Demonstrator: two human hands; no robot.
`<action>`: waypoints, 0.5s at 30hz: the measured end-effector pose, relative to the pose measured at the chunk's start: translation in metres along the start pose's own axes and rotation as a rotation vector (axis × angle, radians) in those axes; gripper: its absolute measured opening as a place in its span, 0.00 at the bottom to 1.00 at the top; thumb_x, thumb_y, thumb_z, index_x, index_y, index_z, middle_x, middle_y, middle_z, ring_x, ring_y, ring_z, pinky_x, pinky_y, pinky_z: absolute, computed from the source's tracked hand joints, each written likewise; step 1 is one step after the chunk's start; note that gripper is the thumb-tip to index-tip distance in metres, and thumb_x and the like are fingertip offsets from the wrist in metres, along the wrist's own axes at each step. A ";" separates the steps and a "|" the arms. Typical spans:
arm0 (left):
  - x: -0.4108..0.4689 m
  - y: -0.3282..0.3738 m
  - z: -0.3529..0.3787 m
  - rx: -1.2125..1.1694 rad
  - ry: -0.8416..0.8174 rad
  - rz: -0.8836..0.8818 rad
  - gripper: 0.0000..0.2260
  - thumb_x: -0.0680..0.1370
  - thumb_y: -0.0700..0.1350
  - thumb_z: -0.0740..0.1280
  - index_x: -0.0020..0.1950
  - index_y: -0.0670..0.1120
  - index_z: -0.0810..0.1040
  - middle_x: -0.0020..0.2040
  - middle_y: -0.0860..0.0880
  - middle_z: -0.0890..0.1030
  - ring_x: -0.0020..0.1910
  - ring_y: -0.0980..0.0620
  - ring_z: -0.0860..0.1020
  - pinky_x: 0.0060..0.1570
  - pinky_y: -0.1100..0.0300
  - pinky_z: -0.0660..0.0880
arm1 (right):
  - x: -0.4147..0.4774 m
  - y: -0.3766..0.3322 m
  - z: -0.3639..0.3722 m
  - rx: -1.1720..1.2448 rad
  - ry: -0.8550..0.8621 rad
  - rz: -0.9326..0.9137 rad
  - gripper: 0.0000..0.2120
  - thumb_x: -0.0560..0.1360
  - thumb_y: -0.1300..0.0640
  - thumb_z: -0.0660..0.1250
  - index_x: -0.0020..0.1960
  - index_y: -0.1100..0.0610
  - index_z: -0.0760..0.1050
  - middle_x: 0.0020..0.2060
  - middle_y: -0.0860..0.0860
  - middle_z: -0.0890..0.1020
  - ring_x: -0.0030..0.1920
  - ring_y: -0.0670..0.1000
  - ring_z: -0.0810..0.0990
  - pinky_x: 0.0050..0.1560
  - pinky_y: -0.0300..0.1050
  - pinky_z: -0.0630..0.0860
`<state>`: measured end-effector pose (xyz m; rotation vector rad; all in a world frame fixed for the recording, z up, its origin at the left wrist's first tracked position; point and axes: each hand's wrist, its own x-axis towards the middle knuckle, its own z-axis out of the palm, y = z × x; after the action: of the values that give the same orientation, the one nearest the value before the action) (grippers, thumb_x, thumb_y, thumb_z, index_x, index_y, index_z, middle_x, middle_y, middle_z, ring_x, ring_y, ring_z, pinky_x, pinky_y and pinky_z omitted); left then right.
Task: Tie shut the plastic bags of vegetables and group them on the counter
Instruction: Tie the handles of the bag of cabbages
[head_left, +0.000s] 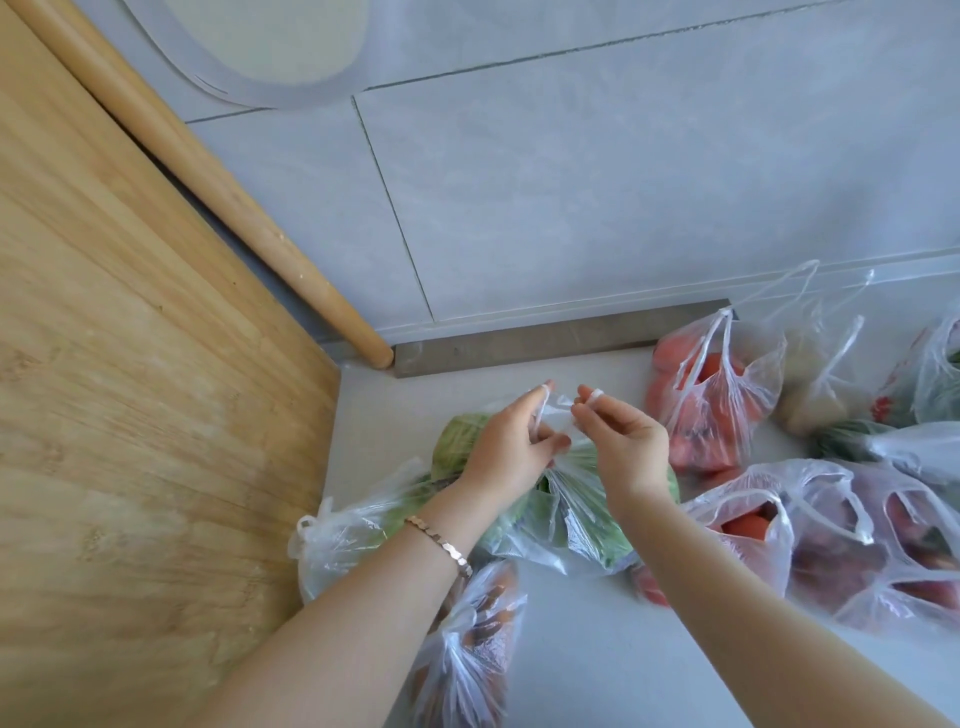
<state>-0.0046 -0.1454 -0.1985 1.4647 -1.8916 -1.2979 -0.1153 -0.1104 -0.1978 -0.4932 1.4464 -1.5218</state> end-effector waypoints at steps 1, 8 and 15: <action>0.000 0.001 -0.001 -0.033 0.000 -0.010 0.29 0.74 0.40 0.68 0.73 0.47 0.61 0.36 0.47 0.79 0.30 0.58 0.75 0.41 0.63 0.74 | 0.001 -0.001 0.000 -0.028 -0.005 -0.014 0.07 0.71 0.70 0.67 0.45 0.62 0.79 0.41 0.46 0.81 0.38 0.37 0.80 0.42 0.27 0.77; -0.003 -0.002 -0.001 -0.320 0.082 -0.154 0.29 0.73 0.35 0.69 0.72 0.47 0.63 0.29 0.54 0.81 0.24 0.63 0.75 0.33 0.74 0.73 | -0.001 0.001 -0.016 -0.209 -0.100 0.058 0.11 0.72 0.67 0.67 0.54 0.61 0.73 0.40 0.54 0.81 0.31 0.44 0.80 0.32 0.31 0.78; -0.008 0.005 -0.003 -0.366 0.109 -0.117 0.26 0.74 0.33 0.67 0.70 0.46 0.66 0.35 0.51 0.80 0.24 0.65 0.75 0.31 0.75 0.72 | -0.005 0.019 -0.005 0.031 -0.488 0.358 0.08 0.77 0.66 0.59 0.50 0.64 0.77 0.33 0.49 0.77 0.24 0.42 0.73 0.25 0.31 0.71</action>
<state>-0.0018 -0.1395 -0.1916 1.4342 -1.4252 -1.4904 -0.1103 -0.1006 -0.2146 -0.5120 1.0589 -1.0466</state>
